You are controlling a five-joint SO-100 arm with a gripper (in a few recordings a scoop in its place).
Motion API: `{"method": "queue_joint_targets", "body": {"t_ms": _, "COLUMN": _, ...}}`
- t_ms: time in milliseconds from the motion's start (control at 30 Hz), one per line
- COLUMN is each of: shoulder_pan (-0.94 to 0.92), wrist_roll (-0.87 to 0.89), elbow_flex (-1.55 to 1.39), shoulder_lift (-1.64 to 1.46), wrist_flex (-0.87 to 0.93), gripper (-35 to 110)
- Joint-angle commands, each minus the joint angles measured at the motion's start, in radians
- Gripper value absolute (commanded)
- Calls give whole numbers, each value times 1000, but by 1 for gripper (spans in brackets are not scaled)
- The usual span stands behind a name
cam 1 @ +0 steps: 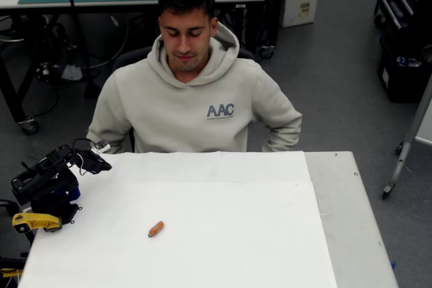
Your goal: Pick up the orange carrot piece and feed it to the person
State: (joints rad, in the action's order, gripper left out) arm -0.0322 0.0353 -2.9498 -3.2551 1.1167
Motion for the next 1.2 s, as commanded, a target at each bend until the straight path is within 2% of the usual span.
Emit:
{"method": "queue_joint_targets", "body": {"t_ms": 0, "shoulder_pan": -11, "wrist_roll": 9, "elbow_flex": 12, "shoulder_lift": -25, "wrist_flex": 8, "gripper": -1}}
{"method": "queue_joint_targets", "body": {"t_ms": 1167, "shoulder_pan": 2, "wrist_roll": 9, "elbow_flex": 15, "shoulder_lift": -25, "wrist_flex": 8, "gripper": -2}}
